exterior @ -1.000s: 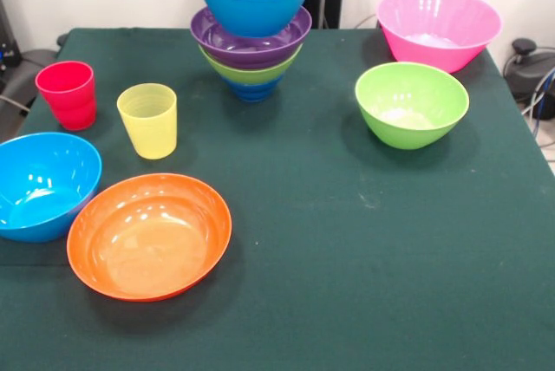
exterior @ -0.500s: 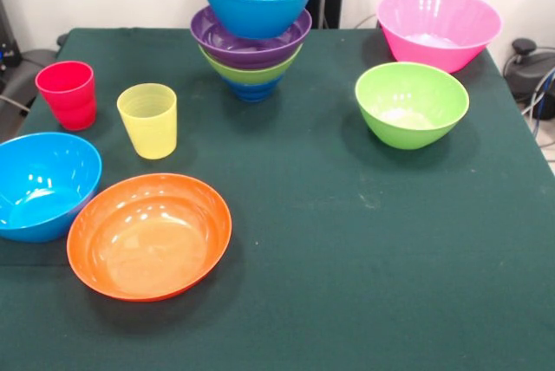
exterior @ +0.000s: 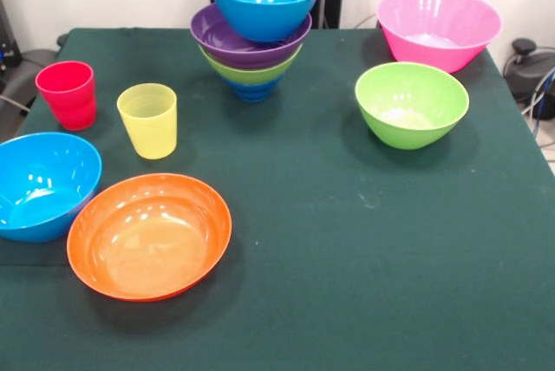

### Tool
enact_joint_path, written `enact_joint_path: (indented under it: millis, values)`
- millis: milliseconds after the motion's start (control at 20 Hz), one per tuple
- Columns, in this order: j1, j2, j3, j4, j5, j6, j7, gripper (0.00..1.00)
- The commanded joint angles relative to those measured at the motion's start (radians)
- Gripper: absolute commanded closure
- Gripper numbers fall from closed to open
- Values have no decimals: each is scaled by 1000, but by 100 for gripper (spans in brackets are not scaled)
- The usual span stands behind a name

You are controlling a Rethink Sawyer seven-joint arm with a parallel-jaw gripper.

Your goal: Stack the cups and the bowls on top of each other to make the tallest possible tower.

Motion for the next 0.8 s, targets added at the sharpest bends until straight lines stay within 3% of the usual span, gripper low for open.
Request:
enact_joint_path:
  millis: [50,800]
  values:
    - [53,60,-45,7,-74,-44,0,100]
    - [14,91,-32,-23,-65,-5,-49,100]
